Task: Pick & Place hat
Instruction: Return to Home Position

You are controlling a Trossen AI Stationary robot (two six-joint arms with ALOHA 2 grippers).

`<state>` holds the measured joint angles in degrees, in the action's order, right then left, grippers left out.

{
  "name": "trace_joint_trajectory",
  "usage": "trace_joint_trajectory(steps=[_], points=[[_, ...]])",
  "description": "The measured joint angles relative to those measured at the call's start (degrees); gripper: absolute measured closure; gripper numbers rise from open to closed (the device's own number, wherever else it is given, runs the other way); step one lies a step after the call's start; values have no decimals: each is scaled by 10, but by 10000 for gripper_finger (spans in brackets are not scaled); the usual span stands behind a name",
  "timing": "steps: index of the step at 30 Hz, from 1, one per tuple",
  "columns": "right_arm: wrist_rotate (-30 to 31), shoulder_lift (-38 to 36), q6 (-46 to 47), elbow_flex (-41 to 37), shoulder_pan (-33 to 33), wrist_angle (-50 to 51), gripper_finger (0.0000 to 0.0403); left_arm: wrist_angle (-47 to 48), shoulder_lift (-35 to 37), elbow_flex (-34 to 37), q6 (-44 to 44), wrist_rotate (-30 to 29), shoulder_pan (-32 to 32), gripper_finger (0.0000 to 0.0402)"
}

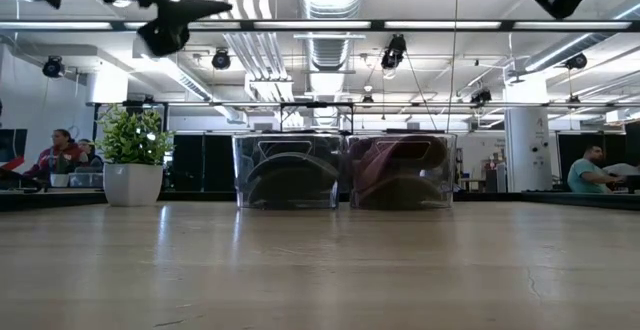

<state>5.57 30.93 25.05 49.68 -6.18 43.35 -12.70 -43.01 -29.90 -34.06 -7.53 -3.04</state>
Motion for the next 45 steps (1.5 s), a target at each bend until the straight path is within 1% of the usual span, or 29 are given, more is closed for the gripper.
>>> trace_joint_trajectory(steps=[2,4,7,10,14,18,20,23,26,29,33,34,39,44,45], points=[[-2,-36,-8,-44,0,-43,360,-37,22,42,2,1,1,200],[-12,-70,-11,-89,0,-97,360,-65,51,76,10,19,0,200],[-16,-116,-11,-151,-1,-171,360,-66,104,106,22,38,1,200],[-6,-162,-9,-198,1,-207,360,-14,165,120,41,40,1,200],[3,-222,8,-243,2,-224,360,63,252,123,61,39,3,200],[4,-281,-14,-279,2,-244,360,142,325,123,72,37,3,200],[7,-308,-26,-301,2,-269,360,159,356,124,78,31,3,200],[8,-308,-39,-327,2,-306,360,172,390,140,92,29,3,200],[25,-297,-41,-359,3,-365,360,159,419,157,94,29,3,200],[34,-301,-43,-399,2,-418,360,171,428,185,81,29,3,200],[30,-309,-51,-444,2,-505,360,151,430,208,78,25,3,200],[31,-309,-50,-453,2,-513,360,154,430,214,76,22,3,200],[38,-308,-28,-484,2,-517,360,152,429,244,61,5,3,200],[36,-296,-28,-492,2,-454,360,144,428,280,55,5,3,200],[35,-292,-28,-492,2,-456,360,135,425,284,56,6,3,200]])
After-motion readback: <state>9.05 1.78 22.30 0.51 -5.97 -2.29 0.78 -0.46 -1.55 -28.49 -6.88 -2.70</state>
